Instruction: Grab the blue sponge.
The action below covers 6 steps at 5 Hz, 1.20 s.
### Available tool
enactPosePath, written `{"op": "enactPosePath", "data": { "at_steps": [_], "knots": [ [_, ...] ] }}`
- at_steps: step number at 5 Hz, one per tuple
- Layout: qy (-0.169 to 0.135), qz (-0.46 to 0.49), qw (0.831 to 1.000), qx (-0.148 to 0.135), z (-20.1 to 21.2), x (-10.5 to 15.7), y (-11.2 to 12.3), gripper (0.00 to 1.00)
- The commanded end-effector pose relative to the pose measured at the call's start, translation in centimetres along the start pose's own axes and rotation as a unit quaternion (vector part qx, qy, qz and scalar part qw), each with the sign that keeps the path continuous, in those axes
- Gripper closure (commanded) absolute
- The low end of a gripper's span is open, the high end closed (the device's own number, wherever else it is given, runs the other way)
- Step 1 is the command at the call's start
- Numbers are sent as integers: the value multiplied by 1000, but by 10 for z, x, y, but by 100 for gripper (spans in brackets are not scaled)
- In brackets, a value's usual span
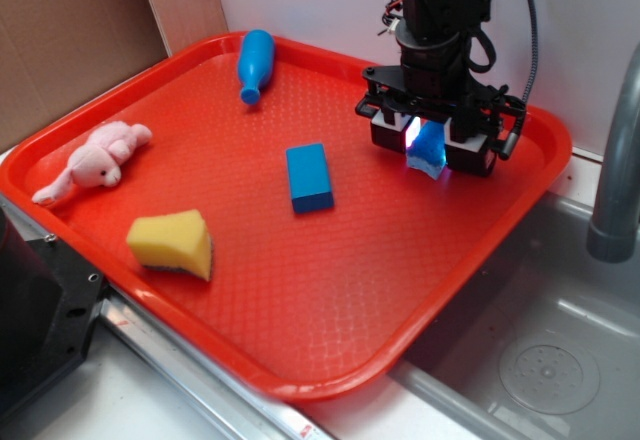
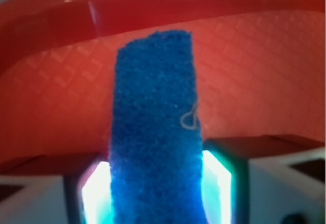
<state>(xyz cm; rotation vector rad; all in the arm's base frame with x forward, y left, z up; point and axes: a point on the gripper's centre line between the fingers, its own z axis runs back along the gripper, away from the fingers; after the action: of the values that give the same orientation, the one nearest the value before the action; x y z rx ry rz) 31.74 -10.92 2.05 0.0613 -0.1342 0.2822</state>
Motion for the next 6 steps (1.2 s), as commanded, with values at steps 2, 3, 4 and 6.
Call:
{"op": "enactPosePath", "data": {
  "at_steps": [2, 3, 4, 6],
  "knots": [
    [27, -95, 994, -43, 108, -17, 57, 100],
    [30, -102, 993, -52, 135, -29, 86, 100],
    [13, -92, 994, -54, 155, -50, 110, 100],
    [3, -67, 996, -57, 164, -84, 132, 100]
  ]
}}
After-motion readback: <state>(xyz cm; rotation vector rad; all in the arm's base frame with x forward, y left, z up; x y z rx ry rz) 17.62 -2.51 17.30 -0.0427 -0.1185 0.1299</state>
